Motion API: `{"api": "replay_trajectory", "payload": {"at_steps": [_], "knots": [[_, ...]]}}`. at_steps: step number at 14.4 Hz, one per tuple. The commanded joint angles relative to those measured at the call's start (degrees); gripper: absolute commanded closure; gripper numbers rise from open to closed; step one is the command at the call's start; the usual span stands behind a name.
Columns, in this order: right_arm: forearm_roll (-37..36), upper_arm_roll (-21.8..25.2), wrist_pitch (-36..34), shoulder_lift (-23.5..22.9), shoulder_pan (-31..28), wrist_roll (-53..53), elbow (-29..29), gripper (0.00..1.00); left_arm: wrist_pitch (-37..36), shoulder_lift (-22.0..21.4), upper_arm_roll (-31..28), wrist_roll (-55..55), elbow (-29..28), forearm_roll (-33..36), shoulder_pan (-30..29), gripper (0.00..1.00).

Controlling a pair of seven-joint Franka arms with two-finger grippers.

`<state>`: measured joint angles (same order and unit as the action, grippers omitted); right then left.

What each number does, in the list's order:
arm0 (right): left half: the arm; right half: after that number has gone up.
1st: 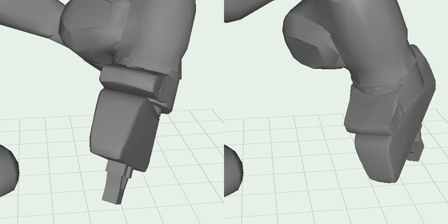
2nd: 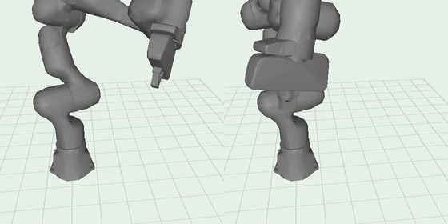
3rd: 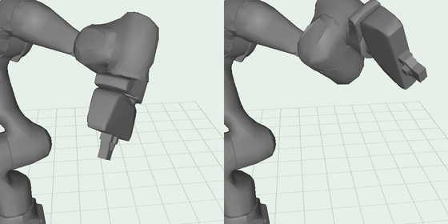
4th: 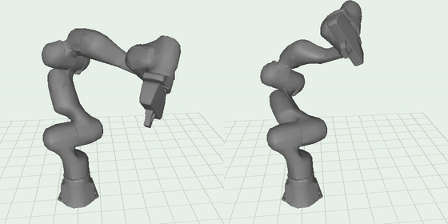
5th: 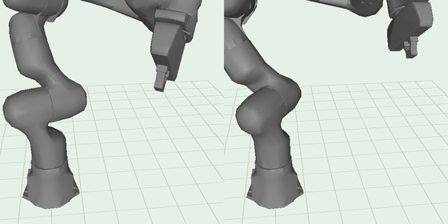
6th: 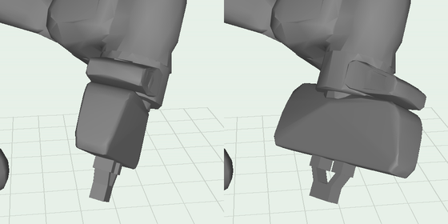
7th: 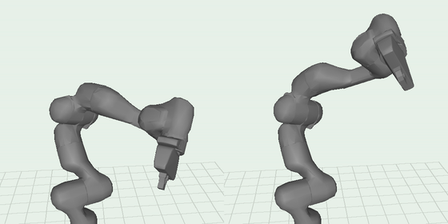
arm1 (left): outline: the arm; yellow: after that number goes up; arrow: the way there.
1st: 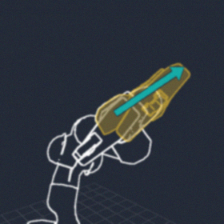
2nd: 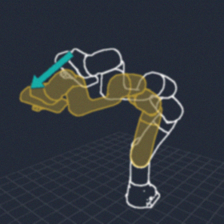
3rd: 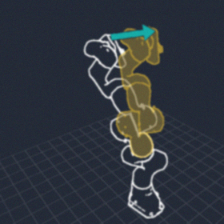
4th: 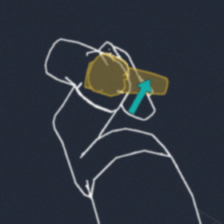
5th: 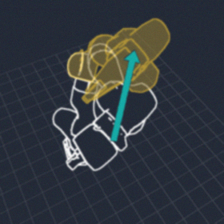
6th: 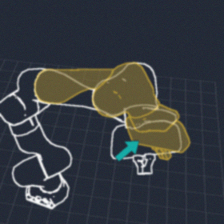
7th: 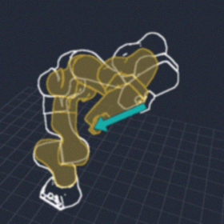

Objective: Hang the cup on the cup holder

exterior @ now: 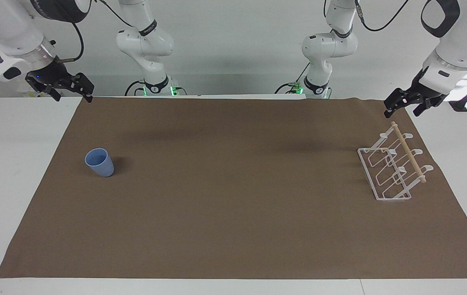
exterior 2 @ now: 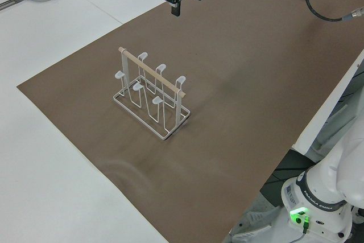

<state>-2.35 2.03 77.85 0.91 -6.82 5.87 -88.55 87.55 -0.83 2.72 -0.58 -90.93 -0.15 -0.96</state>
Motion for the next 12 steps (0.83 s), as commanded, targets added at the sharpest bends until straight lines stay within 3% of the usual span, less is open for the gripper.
{"api": "replay_trajectory", "payload": {"at_steps": [1,7,9,11,12], "knots": [[-0.5,-0.2,-0.2,-0.2,-0.1,-0.2,0.3,0.0,-1.3,0.2,0.0,0.8,0.8,-0.3,0.0,0.0],[-0.2,0.2,-0.4,0.7,-0.7,0.5,-0.3,0.0,-1.6,0.1,0.1,0.6,0.8,-0.3,-0.1,0.0],[-0.2,0.2,0.9,2.4,-0.8,1.8,-4.4,0.0,-1.9,-0.7,0.1,0.7,-0.9,-0.3,0.5,0.0],[-0.5,0.3,13.8,4.7,-2.1,3.3,-13.5,0.02,-1.9,-1.2,0.1,0.7,-1.7,-0.3,0.5,0.0],[-0.5,0.3,16.8,4.1,-2.4,3.4,-16.0,0.04,-1.6,-1.2,0.1,0.7,-1.7,-0.3,0.3,0.0]]}}
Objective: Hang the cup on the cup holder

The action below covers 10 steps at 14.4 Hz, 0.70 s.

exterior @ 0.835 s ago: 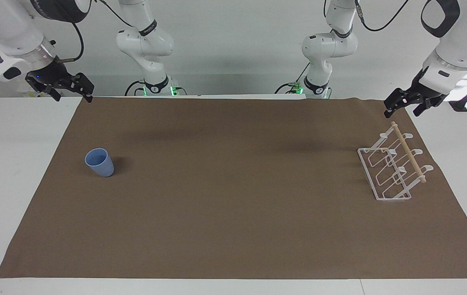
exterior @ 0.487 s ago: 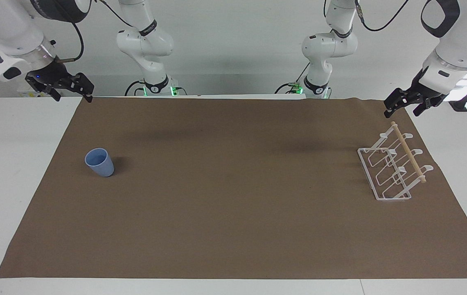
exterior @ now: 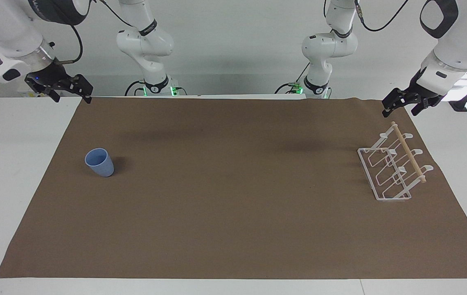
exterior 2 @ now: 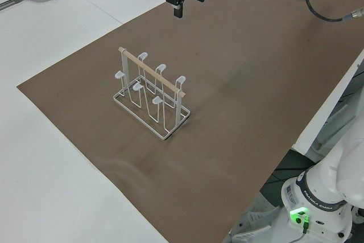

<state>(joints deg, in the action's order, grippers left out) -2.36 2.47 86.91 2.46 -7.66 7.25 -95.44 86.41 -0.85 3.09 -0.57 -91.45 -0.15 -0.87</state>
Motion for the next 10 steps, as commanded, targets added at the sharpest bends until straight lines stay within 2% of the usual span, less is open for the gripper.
{"api": "replay_trajectory", "payload": {"at_steps": [1,3,6,10], "knots": [[-0.5,-0.1,11.1,1.2,-2.5,2.1,-10.7,0.05,-0.5,-1.2,-0.3,0.7,-1.2,-0.3,-0.1,0.0],[-0.5,-0.1,17.1,-2.5,-4.5,3.5,-12.3,0.05,-0.6,-1.2,-0.3,0.7,-1.2,-0.3,-0.4,0.0],[-0.4,-0.2,21.1,-7.4,-7.4,10.0,-13.5,0.07,-0.6,-1.2,-0.3,0.7,-1.2,-0.3,-0.2,0.0],[-0.4,-0.2,24.7,-9.7,-6.9,10.6,-14.6,0.11,-0.6,-1.2,-0.3,0.7,-1.2,-0.3,-0.3,0.0]]}}
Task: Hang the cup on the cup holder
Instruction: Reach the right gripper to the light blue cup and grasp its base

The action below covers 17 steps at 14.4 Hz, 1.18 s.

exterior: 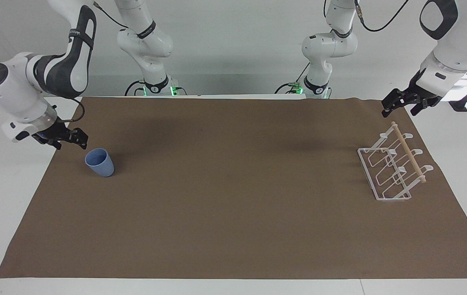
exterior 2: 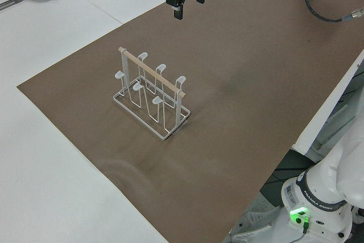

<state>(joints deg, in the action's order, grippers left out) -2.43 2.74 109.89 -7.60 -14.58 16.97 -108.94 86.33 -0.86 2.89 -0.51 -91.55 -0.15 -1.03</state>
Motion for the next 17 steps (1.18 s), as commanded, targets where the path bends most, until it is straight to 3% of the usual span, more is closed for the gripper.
{"api": "replay_trajectory", "payload": {"at_steps": [1,5,8,13,17], "knots": [[-0.1,-0.5,2.1,-0.1,-0.1,0.8,-1.4,0.11,-0.5,-1.2,-0.1,0.6,-1.1,-0.3,-0.2,0.0],[0.0,-0.5,8.1,0.9,-0.2,0.9,-7.9,0.14,-0.5,-1.2,-0.1,0.6,-1.1,-0.3,-0.1,0.0],[0.0,-0.5,10.0,0.6,-0.4,1.0,-8.8,0.17,-0.5,-1.2,-0.1,0.6,-1.1,-0.3,-0.1,0.0],[0.0,-0.5,12.5,0.6,-0.4,1.6,-10.5,0.38,-0.5,-1.2,-0.1,0.6,-1.1,-0.3,-0.1,0.0],[0.0,-0.5,12.5,0.7,-0.4,1.7,-10.7,0.48,-0.5,-1.2,-0.1,0.6,-1.1,-0.3,-0.1,0.0]]}}
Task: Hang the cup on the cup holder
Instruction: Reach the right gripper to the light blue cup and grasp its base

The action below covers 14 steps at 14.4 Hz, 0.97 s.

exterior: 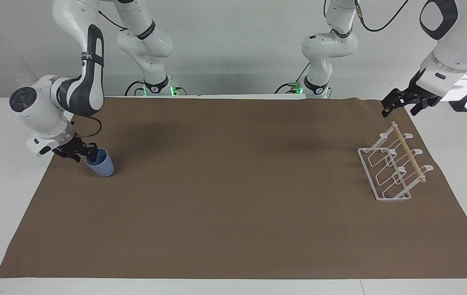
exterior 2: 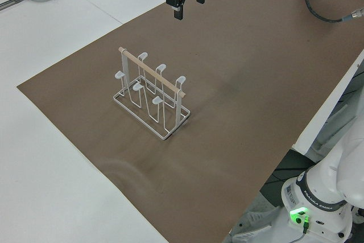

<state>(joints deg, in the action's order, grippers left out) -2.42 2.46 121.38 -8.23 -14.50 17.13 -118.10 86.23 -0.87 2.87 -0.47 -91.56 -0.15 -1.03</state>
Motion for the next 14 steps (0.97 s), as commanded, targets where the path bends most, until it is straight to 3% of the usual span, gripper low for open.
{"api": "replay_trajectory", "payload": {"at_steps": [1,4,7,14], "knots": [[0.0,-0.2,0.9,1.3,-0.4,1.5,-1.6,0.53,-0.4,-1.2,-0.1,0.6,-1.1,-0.3,-0.1,0.0],[0.0,-0.2,0.6,1.3,-0.4,1.5,-1.6,0.64,-0.4,-1.2,-0.1,0.6,-1.1,-0.3,-0.1,0.0],[0.0,-0.2,0.6,1.3,-0.2,1.4,-1.6,0.98,-0.4,-1.2,-0.1,0.6,-1.1,-0.3,-0.1,0.0],[-0.3,-0.2,-2.6,1.2,0.3,1.6,0.5,1.0,-0.9,-1.2,-0.1,0.9,-1.3,-0.5,-0.2,0.0]]}}
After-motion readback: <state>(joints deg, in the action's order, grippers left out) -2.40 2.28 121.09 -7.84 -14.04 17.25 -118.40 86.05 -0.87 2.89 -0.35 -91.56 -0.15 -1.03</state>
